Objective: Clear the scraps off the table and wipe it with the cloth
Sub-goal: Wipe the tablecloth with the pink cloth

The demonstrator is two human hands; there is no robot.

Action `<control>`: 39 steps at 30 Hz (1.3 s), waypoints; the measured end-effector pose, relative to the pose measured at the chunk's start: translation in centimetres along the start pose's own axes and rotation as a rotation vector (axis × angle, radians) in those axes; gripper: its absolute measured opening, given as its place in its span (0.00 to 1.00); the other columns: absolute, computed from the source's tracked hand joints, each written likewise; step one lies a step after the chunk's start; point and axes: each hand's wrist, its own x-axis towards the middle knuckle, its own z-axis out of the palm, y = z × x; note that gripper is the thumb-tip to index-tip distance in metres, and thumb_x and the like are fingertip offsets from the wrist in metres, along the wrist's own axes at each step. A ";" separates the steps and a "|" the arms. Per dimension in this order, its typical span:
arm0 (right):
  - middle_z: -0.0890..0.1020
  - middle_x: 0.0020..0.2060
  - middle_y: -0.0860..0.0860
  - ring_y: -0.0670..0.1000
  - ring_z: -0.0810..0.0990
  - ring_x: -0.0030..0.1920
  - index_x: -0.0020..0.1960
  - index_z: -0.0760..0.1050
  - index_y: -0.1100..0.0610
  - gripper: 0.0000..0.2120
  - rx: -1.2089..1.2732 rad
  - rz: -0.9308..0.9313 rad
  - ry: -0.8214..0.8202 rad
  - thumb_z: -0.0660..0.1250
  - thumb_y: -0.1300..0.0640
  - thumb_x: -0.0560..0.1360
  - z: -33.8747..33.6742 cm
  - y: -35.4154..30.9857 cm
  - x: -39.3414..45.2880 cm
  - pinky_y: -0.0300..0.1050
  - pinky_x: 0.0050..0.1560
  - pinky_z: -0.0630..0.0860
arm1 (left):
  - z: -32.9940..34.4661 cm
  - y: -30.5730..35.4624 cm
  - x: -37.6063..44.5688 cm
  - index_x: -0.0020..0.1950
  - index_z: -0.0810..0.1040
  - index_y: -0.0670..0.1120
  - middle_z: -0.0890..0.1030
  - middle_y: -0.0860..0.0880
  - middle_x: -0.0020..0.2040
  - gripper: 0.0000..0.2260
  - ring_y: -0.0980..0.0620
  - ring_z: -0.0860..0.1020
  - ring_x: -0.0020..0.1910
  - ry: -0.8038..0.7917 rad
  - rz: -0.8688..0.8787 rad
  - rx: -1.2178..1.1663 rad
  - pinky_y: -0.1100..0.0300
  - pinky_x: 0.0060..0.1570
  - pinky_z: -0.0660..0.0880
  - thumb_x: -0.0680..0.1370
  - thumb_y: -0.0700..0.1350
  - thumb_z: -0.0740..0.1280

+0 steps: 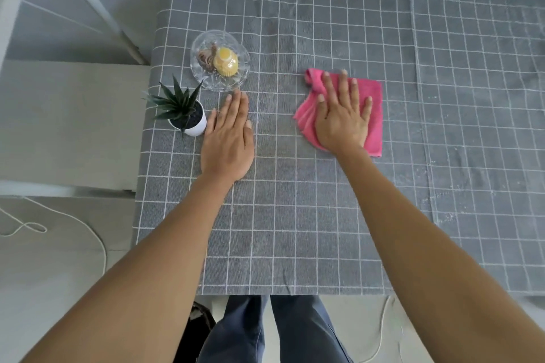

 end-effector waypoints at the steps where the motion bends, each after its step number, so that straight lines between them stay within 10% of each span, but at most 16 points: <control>1: 0.41 0.78 0.47 0.51 0.39 0.77 0.77 0.40 0.42 0.24 0.016 0.051 0.005 0.38 0.44 0.82 -0.2 0.5 0.2 0.61 0.74 0.36 | 0.0 0.0 0.0 0.79 0.46 0.47 0.47 0.51 0.79 0.25 0.55 0.45 0.78 0.003 -0.002 -0.003 0.52 0.76 0.44 0.82 0.49 0.41; 7: 0.39 0.78 0.50 0.53 0.36 0.77 0.78 0.40 0.45 0.27 0.070 0.163 0.020 0.40 0.42 0.81 0.1 -1.4 -0.4 0.63 0.73 0.34 | 0.3 0.1 0.0 0.79 0.46 0.47 0.47 0.51 0.79 0.24 0.55 0.46 0.78 0.029 -0.011 0.002 0.53 0.76 0.44 0.83 0.48 0.43; 14: 0.39 0.78 0.50 0.53 0.36 0.77 0.78 0.38 0.44 0.27 0.001 -0.166 -0.031 0.39 0.40 0.81 2.2 -8.2 -3.0 0.61 0.72 0.32 | 0.3 -0.1 0.0 0.79 0.46 0.45 0.48 0.49 0.79 0.25 0.53 0.46 0.78 0.022 -0.003 0.058 0.51 0.76 0.46 0.82 0.47 0.44; 29: 0.40 0.78 0.51 0.54 0.37 0.77 0.78 0.39 0.45 0.28 0.005 0.067 0.020 0.38 0.38 0.80 0.0 0.4 -1.1 0.64 0.73 0.36 | 0.3 -0.2 0.0 0.79 0.45 0.45 0.47 0.49 0.79 0.24 0.54 0.46 0.78 0.022 -0.007 0.019 0.53 0.76 0.44 0.83 0.47 0.43; 39: 0.40 0.78 0.49 0.52 0.38 0.77 0.78 0.39 0.45 0.28 -0.035 -0.186 -0.007 0.39 0.38 0.81 1.7 -3.8 -4.2 0.60 0.73 0.34 | 0.2 -0.1 0.0 0.79 0.47 0.46 0.48 0.50 0.79 0.24 0.54 0.47 0.78 0.020 -0.006 0.010 0.53 0.76 0.44 0.83 0.47 0.44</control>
